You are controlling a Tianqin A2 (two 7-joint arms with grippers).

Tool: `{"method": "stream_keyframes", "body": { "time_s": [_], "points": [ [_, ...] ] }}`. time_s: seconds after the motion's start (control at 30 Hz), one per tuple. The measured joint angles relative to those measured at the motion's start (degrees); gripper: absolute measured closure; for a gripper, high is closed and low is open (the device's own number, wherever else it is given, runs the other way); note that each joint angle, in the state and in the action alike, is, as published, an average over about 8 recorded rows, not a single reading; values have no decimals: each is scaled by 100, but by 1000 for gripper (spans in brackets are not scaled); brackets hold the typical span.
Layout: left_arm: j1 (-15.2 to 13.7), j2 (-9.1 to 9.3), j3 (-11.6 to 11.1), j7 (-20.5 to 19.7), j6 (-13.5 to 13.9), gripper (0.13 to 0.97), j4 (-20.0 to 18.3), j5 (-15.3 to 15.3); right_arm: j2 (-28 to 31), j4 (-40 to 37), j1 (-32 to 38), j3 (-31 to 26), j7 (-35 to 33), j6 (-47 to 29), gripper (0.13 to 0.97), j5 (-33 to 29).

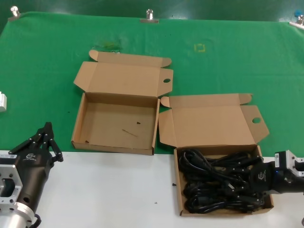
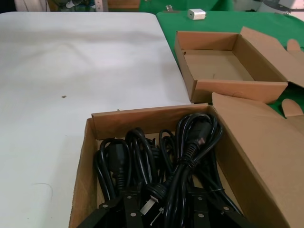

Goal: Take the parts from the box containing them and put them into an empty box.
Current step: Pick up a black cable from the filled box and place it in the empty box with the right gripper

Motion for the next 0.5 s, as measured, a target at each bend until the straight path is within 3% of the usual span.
{"method": "stream_keyframes", "body": {
  "time_s": [0.5],
  "points": [
    [0, 0, 0, 0, 0, 958, 0, 0, 66, 182, 41, 110, 171, -29, 784, 107]
  ]
}}
